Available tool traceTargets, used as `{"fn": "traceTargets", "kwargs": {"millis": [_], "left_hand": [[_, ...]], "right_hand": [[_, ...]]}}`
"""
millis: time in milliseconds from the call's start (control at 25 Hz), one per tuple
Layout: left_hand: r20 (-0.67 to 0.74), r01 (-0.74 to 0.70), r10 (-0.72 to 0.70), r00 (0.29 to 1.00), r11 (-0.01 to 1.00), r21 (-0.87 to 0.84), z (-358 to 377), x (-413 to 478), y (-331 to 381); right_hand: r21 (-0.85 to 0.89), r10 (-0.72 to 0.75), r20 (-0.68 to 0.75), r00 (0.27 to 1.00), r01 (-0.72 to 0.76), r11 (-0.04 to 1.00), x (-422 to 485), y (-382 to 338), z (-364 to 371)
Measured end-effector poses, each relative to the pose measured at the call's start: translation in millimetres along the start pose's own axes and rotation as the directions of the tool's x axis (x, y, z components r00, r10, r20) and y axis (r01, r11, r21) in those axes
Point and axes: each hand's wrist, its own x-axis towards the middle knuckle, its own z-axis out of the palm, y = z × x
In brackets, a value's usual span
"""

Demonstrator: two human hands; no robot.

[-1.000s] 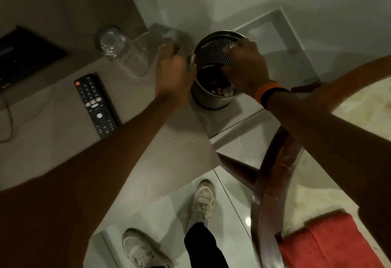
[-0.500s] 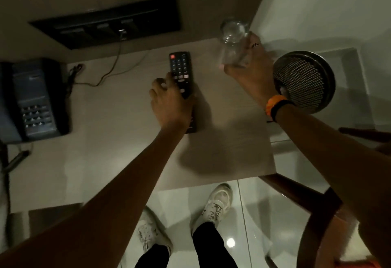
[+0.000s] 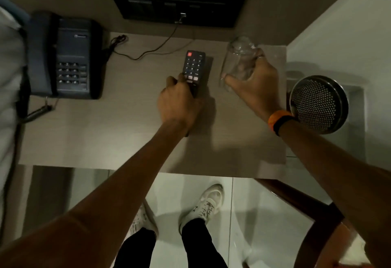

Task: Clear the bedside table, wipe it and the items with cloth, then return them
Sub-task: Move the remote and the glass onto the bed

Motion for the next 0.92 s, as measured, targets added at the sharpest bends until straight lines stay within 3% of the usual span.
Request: {"fn": "traceTargets", "kwargs": {"millis": [160, 320, 440, 680, 920], "left_hand": [[-0.176, 0.148, -0.18, 0.968, 0.972, -0.181, -68, -30, -64], [-0.338, 0.307, -0.435, 0.835, 0.877, -0.37, -163, -65, -152], [-0.434, 0.395, -0.583, 0.686, 0.8, -0.45, -242, -102, -227], [-0.514, 0.584, -0.8, 0.309, 0.586, -0.561, -362, -224, -387], [-0.386, 0.673, -0.921, 0.055, 0.32, -0.667, -403, -330, -502]], "right_hand": [[0.004, -0.128, 0.127, 0.984, 0.129, 0.992, -23, -88, 38], [0.027, -0.256, 0.343, 0.904, 0.263, 0.965, -44, -203, 92], [0.124, -0.378, 0.418, 0.826, 0.361, 0.924, -75, -303, 141], [0.314, -0.61, 0.535, 0.585, 0.532, 0.786, -180, -494, 246], [0.335, -0.637, 0.689, 0.345, 0.628, 0.702, -298, -596, 338]]}}
